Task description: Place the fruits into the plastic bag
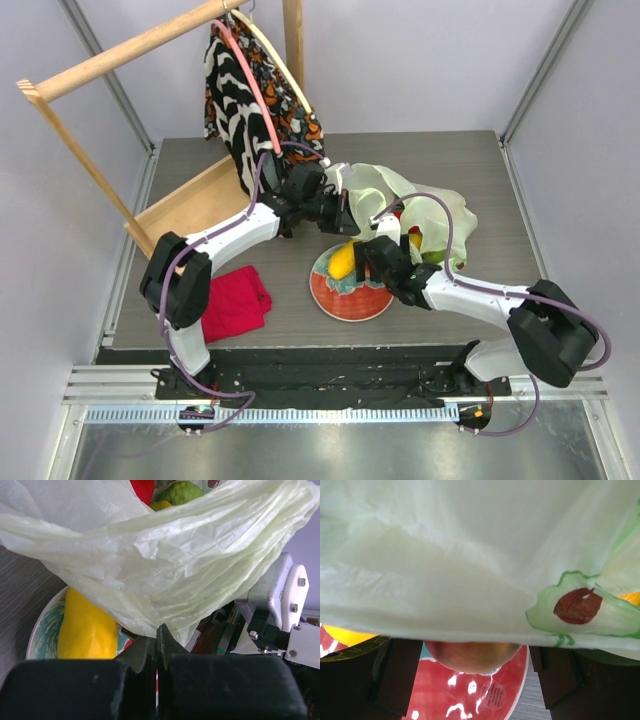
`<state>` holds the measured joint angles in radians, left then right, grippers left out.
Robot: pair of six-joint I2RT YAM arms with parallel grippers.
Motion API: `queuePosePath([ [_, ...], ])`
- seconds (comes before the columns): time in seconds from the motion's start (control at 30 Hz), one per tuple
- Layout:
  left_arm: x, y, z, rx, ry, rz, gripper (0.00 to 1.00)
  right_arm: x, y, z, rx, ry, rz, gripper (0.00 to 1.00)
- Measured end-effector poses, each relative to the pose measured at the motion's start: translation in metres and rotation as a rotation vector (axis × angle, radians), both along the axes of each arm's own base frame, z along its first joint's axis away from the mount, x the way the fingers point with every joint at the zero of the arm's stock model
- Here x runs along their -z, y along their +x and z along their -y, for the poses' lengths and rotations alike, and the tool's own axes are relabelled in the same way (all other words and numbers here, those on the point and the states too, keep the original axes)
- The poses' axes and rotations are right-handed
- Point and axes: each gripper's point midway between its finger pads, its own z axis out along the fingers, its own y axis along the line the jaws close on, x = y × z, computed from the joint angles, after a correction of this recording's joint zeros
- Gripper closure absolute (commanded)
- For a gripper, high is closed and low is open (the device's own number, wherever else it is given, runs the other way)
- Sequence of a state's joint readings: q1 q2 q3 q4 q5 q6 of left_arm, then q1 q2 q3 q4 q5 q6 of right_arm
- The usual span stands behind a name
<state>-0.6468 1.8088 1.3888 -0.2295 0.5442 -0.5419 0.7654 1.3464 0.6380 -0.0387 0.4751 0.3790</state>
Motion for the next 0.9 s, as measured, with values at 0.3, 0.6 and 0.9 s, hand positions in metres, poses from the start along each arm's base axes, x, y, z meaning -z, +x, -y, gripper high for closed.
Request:
queuePosePath([
  [0.3,0.000,0.000,0.000,0.000,0.000,0.000,1.00,0.003,0.001,0.000,0.011,0.003,-0.010,0.48],
  [0.6,0.000,0.000,0.000,0.001,0.000,0.000,1.00,-0.005,-0.009,-0.003,-0.074,0.008,-0.016,0.68],
  [0.9,0.000,0.000,0.000,0.002,-0.002,-0.002,1.00,-0.047,-0.029,-0.011,-0.228,0.090,0.043,0.73],
])
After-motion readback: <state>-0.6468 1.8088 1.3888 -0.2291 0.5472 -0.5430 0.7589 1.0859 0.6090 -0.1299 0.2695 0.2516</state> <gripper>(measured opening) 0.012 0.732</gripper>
